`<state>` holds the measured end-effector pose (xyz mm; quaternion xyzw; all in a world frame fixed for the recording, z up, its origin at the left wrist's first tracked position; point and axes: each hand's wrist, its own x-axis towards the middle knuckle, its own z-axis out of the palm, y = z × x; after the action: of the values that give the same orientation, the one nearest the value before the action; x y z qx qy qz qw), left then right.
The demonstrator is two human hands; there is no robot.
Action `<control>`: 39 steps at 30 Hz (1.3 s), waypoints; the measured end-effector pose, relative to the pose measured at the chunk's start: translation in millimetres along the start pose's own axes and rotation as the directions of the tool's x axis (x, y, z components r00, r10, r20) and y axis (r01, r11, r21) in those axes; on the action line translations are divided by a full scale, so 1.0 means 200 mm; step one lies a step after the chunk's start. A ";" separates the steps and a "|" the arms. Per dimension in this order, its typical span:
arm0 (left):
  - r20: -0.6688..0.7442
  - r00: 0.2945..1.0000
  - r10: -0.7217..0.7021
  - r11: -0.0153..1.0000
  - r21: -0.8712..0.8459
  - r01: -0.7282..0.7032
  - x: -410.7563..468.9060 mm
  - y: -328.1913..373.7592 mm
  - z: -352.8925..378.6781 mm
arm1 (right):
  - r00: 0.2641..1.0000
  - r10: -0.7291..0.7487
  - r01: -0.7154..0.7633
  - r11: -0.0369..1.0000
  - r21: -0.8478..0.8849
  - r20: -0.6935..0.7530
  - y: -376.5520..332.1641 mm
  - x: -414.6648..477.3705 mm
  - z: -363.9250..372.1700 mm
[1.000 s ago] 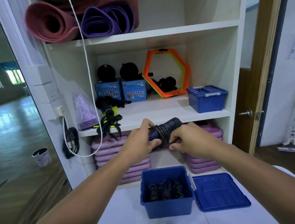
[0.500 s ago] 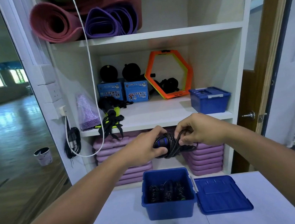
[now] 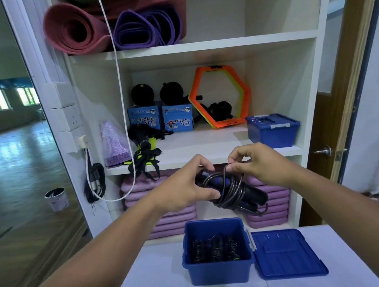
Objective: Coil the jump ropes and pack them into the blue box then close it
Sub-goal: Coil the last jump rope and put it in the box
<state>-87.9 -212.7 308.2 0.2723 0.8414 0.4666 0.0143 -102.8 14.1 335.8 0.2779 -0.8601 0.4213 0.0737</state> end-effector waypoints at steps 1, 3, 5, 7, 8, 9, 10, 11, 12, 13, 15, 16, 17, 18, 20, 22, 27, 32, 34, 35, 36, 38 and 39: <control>-0.030 0.999 -0.011 0.996 -0.092 0.009 0.00 -0.01 0.00 | 1.000 0.012 -0.012 0.999 0.042 -0.003 0.00 0.00 0.00; -0.119 0.992 -0.032 0.960 -0.280 -0.003 -0.01 -0.02 0.03 | 0.999 0.034 -0.032 0.993 0.117 -0.018 0.00 0.00 0.02; -0.249 0.967 -0.059 0.898 -0.436 -0.057 -0.01 -0.03 0.09 | 0.997 0.047 -0.037 0.987 0.154 -0.066 0.01 0.02 0.06; -0.364 0.922 -0.128 0.804 -0.582 -0.119 0.01 -0.05 0.17 | 0.991 0.051 -0.034 0.990 0.140 -0.124 0.02 0.04 0.09; -0.408 0.898 -0.163 0.747 -0.646 -0.157 0.01 -0.05 0.20 | 0.987 0.050 -0.030 0.991 0.133 -0.150 0.03 0.05 0.11; -0.439 0.878 -0.190 0.699 -0.689 -0.193 0.02 -0.04 0.23 | 0.984 0.048 -0.025 0.991 0.131 -0.174 0.03 0.06 0.12; -0.456 0.868 -0.199 0.671 -0.709 -0.218 0.02 -0.03 0.25 | 0.979 0.048 -0.021 0.991 0.133 -0.199 0.03 0.06 0.14; -0.462 0.864 -0.202 0.656 -0.719 -0.231 0.02 -0.01 0.28 | 0.974 0.051 -0.020 0.990 0.141 -0.222 0.03 0.07 0.15; -0.460 0.863 -0.210 0.649 -0.726 -0.228 0.02 0.01 0.30 | 0.969 0.057 -0.022 0.989 0.148 -0.240 0.03 0.07 0.16; -0.451 0.864 -0.225 0.646 -0.733 -0.214 0.01 0.02 0.32 | 0.966 0.063 -0.026 0.989 0.148 -0.252 0.03 0.07 0.16; -0.424 0.873 -0.241 0.652 -0.737 -0.177 0.01 0.03 0.34 | 0.962 0.077 -0.041 0.989 0.142 -0.260 0.03 0.08 0.16; -0.406 0.882 -0.240 0.660 -0.734 -0.159 0.00 0.03 0.35 | 0.962 0.082 -0.046 0.989 0.139 -0.262 0.04 0.08 0.16; -0.393 0.890 -0.231 0.667 -0.730 -0.149 0.00 0.02 0.35 | 0.961 0.081 -0.048 0.990 0.129 -0.266 0.05 0.08 0.16; -0.383 0.899 -0.214 0.675 -0.723 -0.147 0.00 0.02 0.35 | 0.959 0.076 -0.048 0.993 0.109 -0.273 0.06 0.08 0.16; -0.372 0.910 -0.185 0.690 -0.708 -0.149 0.00 0.01 0.35 | 0.954 0.061 -0.055 0.998 0.029 -0.294 0.06 0.07 0.15; -0.366 0.917 -0.157 0.722 -0.676 -0.146 -0.01 0.02 0.35 | 0.945 0.046 -0.068 0.996 -0.056 -0.323 0.06 0.08 0.15; -0.417 0.902 -0.116 0.838 -0.528 -0.136 0.00 0.00 0.36 | 0.944 0.020 -0.063 0.991 -0.119 -0.330 0.06 0.09 0.14; -0.507 0.856 -0.104 0.881 -0.447 -0.157 0.03 -0.02 0.39 | 0.956 0.040 -0.066 0.995 -0.080 -0.291 0.04 0.09 0.13; -0.523 0.848 -0.085 0.888 -0.426 -0.174 0.03 -0.02 0.39 | 0.964 0.039 -0.060 0.996 -0.072 -0.262 0.01 0.10 0.12; -0.524 0.849 -0.071 0.888 -0.421 -0.186 0.04 -0.02 0.39 | 0.969 0.045 -0.062 0.996 -0.063 -0.244 0.00 0.10 0.11; -0.524 0.850 -0.054 0.891 -0.409 -0.196 0.04 -0.03 0.38 | 0.975 0.064 -0.074 0.996 -0.039 -0.212 -0.01 0.10 0.09; -0.521 0.853 -0.013 0.904 -0.371 -0.212 0.03 -0.04 0.36 | 0.984 0.141 -0.135 0.989 0.056 -0.105 -0.03 0.10 0.04; -0.516 0.857 0.005 0.909 -0.354 -0.218 0.03 -0.05 0.35 | 0.982 0.183 -0.178 0.978 0.108 -0.037 -0.04 0.10 0.01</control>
<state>-77.8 -160.7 262.5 0.1816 0.6845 0.6832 -0.1781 -114.3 1.1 347.4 0.1921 -0.8567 0.4770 0.0408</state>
